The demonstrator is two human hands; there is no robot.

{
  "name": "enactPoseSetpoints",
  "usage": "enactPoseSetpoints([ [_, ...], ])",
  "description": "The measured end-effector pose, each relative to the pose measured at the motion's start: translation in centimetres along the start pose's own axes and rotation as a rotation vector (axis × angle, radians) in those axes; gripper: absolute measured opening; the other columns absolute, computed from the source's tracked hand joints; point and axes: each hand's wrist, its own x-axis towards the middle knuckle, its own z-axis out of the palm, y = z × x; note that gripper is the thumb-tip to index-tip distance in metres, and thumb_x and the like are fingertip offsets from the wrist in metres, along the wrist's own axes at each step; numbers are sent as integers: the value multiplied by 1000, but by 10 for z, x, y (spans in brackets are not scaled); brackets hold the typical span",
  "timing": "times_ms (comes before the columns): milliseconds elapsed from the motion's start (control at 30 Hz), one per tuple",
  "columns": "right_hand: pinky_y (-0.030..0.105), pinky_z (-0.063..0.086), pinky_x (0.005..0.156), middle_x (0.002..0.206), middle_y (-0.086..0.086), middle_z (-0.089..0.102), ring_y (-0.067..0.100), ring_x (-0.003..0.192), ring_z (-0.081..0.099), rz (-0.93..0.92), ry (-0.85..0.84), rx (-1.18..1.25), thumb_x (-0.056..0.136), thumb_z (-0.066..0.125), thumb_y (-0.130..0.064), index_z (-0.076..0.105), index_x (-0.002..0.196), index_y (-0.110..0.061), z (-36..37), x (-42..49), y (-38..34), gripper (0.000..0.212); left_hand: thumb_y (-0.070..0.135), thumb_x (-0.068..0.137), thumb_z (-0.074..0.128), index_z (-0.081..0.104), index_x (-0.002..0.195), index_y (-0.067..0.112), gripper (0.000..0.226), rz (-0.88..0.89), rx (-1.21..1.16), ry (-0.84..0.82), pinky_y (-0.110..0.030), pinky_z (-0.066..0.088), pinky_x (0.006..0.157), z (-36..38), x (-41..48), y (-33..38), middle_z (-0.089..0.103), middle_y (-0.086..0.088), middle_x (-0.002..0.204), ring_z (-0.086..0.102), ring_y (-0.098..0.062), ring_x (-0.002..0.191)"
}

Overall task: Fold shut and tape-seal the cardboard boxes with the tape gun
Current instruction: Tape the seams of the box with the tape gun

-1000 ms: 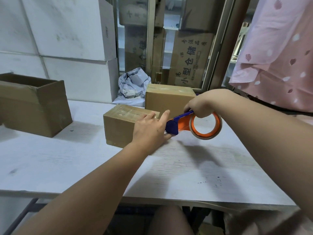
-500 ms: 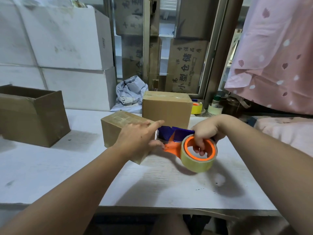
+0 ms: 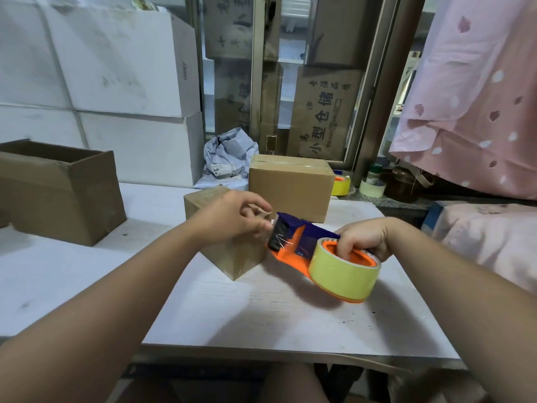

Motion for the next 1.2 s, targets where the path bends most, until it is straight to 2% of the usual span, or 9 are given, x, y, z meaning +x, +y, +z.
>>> enactPoseSetpoints([
  [133,31,56,64,92,20,65,27,73,68,-71,0,140,58,55,-2,60,108,4,6,-1,9,51,24,84,70,68,95,29,12,9,-109,132,-22,43,86,2,-2,-6,67,8,91,59,-2,90],
  [300,39,57,65,93,24,65,35,74,69,-273,21,457,63,49,-1,43,133,9,6,6,16,71,49,88,54,64,117,28,37,-84,520,416,-32,28,101,26,-10,-9,56,3,117,47,-18,113],
  [367,36,56,69,95,20,66,30,74,68,-354,99,511,55,54,-2,51,125,5,8,8,13,71,50,91,49,65,116,30,36,-9,728,376,-33,27,98,31,-12,-13,58,3,114,48,-22,108],
  [533,25,54,56,65,5,67,17,58,65,-565,303,595,53,57,3,59,88,-7,24,7,-8,36,36,94,52,64,116,26,27,72,779,378,-32,19,104,27,-16,-21,62,3,116,55,-24,110],
  [667,31,53,58,76,5,62,16,62,65,-704,560,572,76,53,19,58,90,-19,32,18,-25,40,36,88,60,60,123,23,37,-4,305,563,-32,33,100,31,-21,-2,59,0,121,51,-20,113],
  [800,25,49,67,96,-4,62,16,87,60,-854,906,395,75,56,12,54,97,-35,42,28,-39,52,34,83,68,60,111,27,30,-44,-268,659,-25,46,89,31,-17,43,59,7,107,55,-9,100],
  [900,24,48,69,94,-7,62,16,85,58,-952,1073,353,71,62,3,51,95,-34,54,30,-50,45,31,77,73,50,111,29,41,-127,-374,579,-23,46,85,36,-7,66,57,5,107,55,-9,96],
  [1033,19,38,66,101,-2,54,20,91,49,-1029,1281,198,64,56,5,45,101,-29,68,25,-58,52,24,80,66,49,102,26,28,-193,-483,682,-17,43,70,35,1,72,61,8,98,57,-7,88],
  [1200,19,37,70,104,2,52,19,93,47,-1061,1350,184,60,51,-9,47,107,-22,83,26,-59,49,10,82,58,54,87,18,10,-156,-445,766,-24,41,64,37,-2,67,59,5,76,53,-12,71],
])
